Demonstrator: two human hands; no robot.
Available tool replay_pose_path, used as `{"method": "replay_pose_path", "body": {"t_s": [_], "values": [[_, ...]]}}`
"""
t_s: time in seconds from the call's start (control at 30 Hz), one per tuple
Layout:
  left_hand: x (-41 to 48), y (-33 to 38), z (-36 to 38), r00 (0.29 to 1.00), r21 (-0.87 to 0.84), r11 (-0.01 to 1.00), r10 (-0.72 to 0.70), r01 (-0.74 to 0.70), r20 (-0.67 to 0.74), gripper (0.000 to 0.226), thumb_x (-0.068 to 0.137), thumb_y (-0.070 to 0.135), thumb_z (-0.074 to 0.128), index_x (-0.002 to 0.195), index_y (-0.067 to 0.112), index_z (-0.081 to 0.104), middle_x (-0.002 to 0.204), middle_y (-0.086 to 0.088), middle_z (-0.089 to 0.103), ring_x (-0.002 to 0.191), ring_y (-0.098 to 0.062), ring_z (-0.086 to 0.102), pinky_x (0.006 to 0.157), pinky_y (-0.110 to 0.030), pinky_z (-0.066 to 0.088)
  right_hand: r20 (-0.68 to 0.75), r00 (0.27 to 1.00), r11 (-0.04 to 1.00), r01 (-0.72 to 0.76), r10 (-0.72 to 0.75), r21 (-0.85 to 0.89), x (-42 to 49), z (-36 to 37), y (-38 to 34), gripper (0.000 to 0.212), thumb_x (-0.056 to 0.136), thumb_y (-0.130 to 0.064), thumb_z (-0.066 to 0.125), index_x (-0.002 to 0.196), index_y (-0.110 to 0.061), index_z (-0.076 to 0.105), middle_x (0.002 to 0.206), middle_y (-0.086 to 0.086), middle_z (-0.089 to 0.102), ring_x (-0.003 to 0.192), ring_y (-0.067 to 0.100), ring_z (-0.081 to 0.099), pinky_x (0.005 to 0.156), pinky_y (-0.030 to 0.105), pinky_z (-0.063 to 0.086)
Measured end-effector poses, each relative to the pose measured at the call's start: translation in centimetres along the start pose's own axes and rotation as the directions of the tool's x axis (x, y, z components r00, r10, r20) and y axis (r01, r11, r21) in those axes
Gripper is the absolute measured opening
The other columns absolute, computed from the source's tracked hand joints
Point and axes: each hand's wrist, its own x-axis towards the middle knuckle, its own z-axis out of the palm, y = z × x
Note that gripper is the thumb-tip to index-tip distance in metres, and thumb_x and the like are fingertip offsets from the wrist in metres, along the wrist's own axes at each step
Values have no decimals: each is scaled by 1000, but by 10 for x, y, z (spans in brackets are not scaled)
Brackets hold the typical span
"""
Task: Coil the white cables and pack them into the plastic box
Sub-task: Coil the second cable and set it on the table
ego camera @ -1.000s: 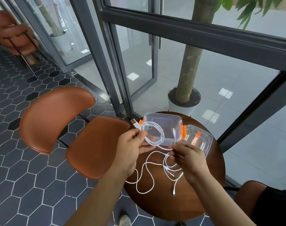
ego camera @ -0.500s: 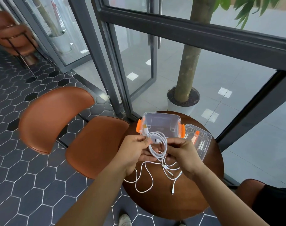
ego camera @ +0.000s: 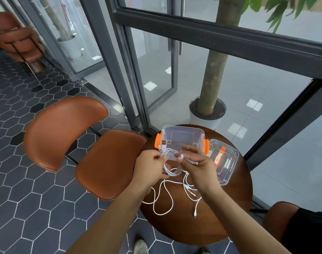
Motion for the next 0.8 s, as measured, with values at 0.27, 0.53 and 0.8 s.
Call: {"method": "replay_pose_path", "body": {"t_s": [0.27,0.53,0.8], "values": [[4,-5,-8,995,-214,976,-57,38,-79,13,100,5,56,99,2,68,89,-22,74,71,-29,76,63,-37,63,-122,975,914,-125,184,385,4,-12,-12,16,94,-6,64,89,2,77,82,15,77,76,25,75,70,32,62],[-3,-17,9,990,-191,973,111,-127,-90,15,100,4,55,109,2,67,83,-14,75,76,-23,76,66,-36,63,-185,827,721,-325,531,612,15,-10,2,9,90,-5,71,93,2,67,82,21,73,65,27,73,60,32,61],[-4,-10,-1,981,-30,982,189,-187,50,18,100,4,54,109,-1,69,80,-14,75,71,-29,74,61,-32,62,312,904,948,-317,294,24,38,-42,8,8,89,-10,71,91,-9,79,91,20,77,76,30,75,70,29,64]]}}
